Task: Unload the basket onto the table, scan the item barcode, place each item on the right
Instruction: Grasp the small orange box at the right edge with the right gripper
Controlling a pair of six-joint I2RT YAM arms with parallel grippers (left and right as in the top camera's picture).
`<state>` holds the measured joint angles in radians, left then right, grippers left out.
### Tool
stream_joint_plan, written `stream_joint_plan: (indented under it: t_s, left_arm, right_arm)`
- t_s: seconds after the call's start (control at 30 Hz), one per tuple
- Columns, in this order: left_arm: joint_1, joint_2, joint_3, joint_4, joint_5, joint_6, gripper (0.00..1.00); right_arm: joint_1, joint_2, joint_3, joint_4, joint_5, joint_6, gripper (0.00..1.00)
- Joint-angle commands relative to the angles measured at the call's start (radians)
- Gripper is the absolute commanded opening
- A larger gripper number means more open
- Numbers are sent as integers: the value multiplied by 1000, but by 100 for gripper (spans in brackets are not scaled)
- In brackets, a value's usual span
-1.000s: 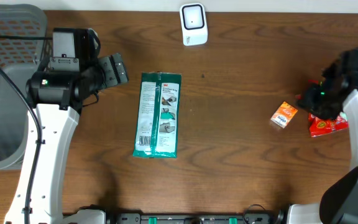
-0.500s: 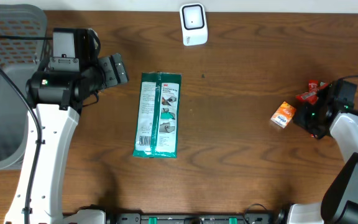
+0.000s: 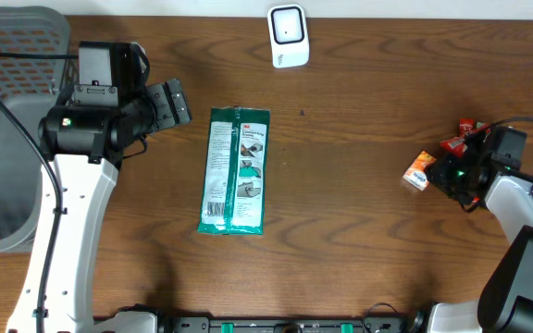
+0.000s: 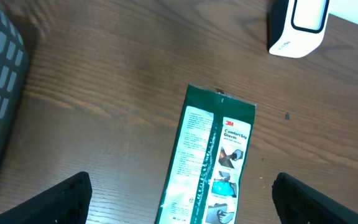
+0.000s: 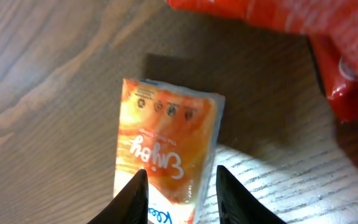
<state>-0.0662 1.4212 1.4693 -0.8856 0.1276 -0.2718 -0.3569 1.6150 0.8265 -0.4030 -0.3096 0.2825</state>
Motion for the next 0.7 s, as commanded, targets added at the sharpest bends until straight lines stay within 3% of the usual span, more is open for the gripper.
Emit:
stream_joint_plan:
  t_s: [0.0, 0.2, 0.47, 0.67]
  left_arm:
    - [4, -2, 3, 0, -6, 9, 93]
    - [4, -2, 3, 0, -6, 9, 93]
    - [4, -2, 3, 0, -6, 10, 93]
    - [4, -2, 3, 0, -6, 9, 93]
  right_arm:
    - [-2, 2, -17, 6, 47, 21, 32]
    - [-2, 2, -51, 55, 95, 65, 29]
    - [-1, 2, -125, 181, 20, 65, 28]
    - [7, 2, -149, 212, 22, 70, 20]
